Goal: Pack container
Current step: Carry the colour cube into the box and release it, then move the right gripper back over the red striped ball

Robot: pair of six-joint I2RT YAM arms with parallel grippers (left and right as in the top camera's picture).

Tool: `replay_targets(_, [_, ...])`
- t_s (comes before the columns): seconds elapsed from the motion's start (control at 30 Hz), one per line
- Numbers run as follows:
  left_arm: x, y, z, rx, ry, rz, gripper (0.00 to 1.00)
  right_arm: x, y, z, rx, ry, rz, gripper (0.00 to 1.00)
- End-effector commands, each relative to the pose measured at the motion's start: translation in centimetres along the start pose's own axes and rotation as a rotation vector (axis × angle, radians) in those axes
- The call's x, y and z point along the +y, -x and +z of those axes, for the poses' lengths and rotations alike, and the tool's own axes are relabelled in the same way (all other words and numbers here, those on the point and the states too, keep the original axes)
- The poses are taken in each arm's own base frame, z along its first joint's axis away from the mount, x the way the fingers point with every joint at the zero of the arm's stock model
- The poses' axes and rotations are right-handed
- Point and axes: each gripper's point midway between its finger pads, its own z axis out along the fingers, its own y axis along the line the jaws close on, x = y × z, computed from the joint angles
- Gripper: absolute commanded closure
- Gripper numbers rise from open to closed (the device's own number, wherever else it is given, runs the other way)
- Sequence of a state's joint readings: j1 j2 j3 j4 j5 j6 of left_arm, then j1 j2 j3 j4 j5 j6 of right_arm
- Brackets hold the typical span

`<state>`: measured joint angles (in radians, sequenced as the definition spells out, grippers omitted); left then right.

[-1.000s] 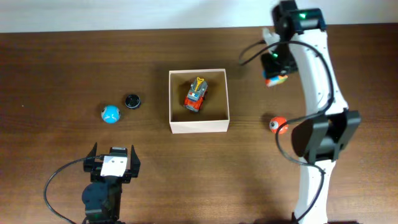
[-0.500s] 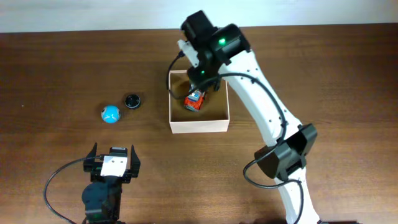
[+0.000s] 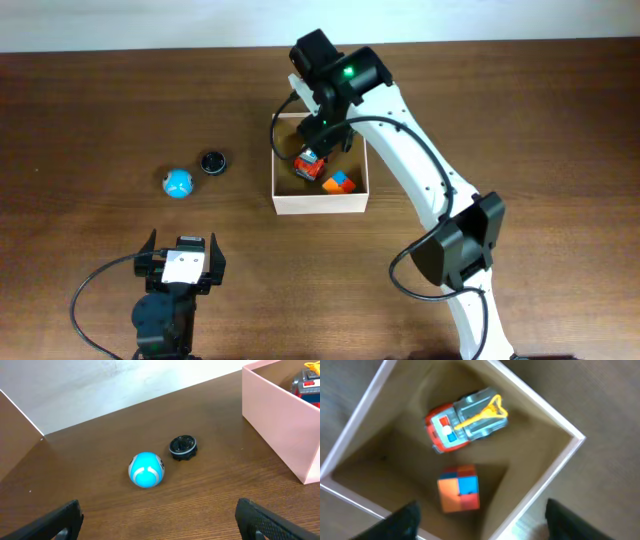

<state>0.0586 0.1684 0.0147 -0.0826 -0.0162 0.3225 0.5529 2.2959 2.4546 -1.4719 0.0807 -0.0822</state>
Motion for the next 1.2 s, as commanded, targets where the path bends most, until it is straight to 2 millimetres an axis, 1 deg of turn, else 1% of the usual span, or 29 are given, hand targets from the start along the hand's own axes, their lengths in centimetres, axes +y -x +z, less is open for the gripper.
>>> replay_targets(0.0, [0.1, -0.2, 0.0, 0.005, 0.009, 0.011, 0.01, -4.1, 1.1, -3.8, -0.092, -0.109, 0.147, 0.13])
replay_targets(0.07, [0.1, -0.2, 0.0, 0.005, 0.009, 0.011, 0.01, -6.2, 0.5, -6.1, -0.116, -0.142, 0.218, 0.01])
replay_targets(0.17, [0.1, -0.2, 0.0, 0.005, 0.009, 0.011, 0.01, -8.8, -1.4, -9.1, -0.121, -0.159, 0.314, 0.01])
replay_targets(0.2, [0.1, -0.2, 0.0, 0.005, 0.009, 0.011, 0.01, -10.0, -2.0, -10.2, -0.135, -0.166, 0.354, 0.01])
replay_targets(0.3, [0.1, -0.2, 0.0, 0.005, 0.009, 0.011, 0.01, -11.7, -3.0, -13.3, -0.207, -0.108, 0.433, 0.01])
replay_targets(0.33, [0.1, -0.2, 0.0, 0.005, 0.009, 0.011, 0.01, -12.5, -3.8, -15.0, -0.243, -0.093, 0.462, 0.01])
replay_targets(0.4, [0.1, -0.2, 0.0, 0.005, 0.009, 0.011, 0.01, -13.3, -4.8, -16.9, -0.275, -0.103, 0.486, 0.01])
replay_targets(0.47, [0.1, -0.2, 0.0, 0.005, 0.009, 0.011, 0.01, -13.5, -6.0, -18.5, -0.295, -0.111, 0.5, 0.01])
replay_targets(0.5, [0.1, -0.2, 0.0, 0.005, 0.009, 0.011, 0.01, -13.5, -7.3, -19.8, -0.3, -0.122, 0.511, 0.01])
replay_targets(0.53, [0.1, -0.2, 0.0, 0.005, 0.009, 0.011, 0.01, -13.5, -8.7, -20.6, -0.294, -0.134, 0.52, 0.01])
replay_targets(0.57, [0.1, -0.2, 0.0, 0.005, 0.009, 0.011, 0.01, -13.2, -10.0, -21.1, -0.283, -0.138, 0.526, 0.01])
replay_targets(0.63, [0.1, -0.2, 0.0, 0.005, 0.009, 0.011, 0.01, -12.7, -12.6, -21.4, -0.246, -0.141, 0.538, 0.01])
replay_targets(0.7, [0.1, -0.2, 0.0, 0.005, 0.009, 0.011, 0.01, -12.0, -15.4, -20.8, -0.186, -0.137, 0.553, 0.01])
replay_targets(0.73, [0.1, -0.2, 0.0, 0.005, 0.009, 0.011, 0.01, -11.7, -16.5, -20.3, -0.157, -0.134, 0.563, 0.01])
replay_targets(0.8, [0.1, -0.2, 0.0, 0.005, 0.009, 0.011, 0.01, -10.9, -19.0, -18.6, -0.074, -0.123, 0.585, 0.01])
replay_targets(0.83, [0.1, -0.2, 0.0, 0.005, 0.009, 0.011, 0.01, -10.6, -19.8, -17.8, -0.038, -0.118, 0.584, 0.01])
replay_targets(0.93, [0.1, -0.2, 0.0, 0.005, 0.009, 0.011, 0.01, -9.8, -21.4, -14.5, 0.069, -0.096, 0.58, 0.01])
replay_targets(1.1, [0.1, -0.2, 0.0, 0.005, 0.009, 0.011, 0.01, -9.3, -22.6, -8.2, 0.202, -0.071, 0.566, 0.01])
replay_targets(1.13, [0.1, -0.2, 0.0, 0.005, 0.009, 0.011, 0.01, -9.1, -23.2, -6.1, 0.245, -0.064, 0.549, 0.01])
replay_targets(1.17, [0.1, -0.2, 0.0, 0.005, 0.009, 0.011, 0.01, -9.2, -23.5, -5.2, 0.263, -0.068, 0.551, 0.01])
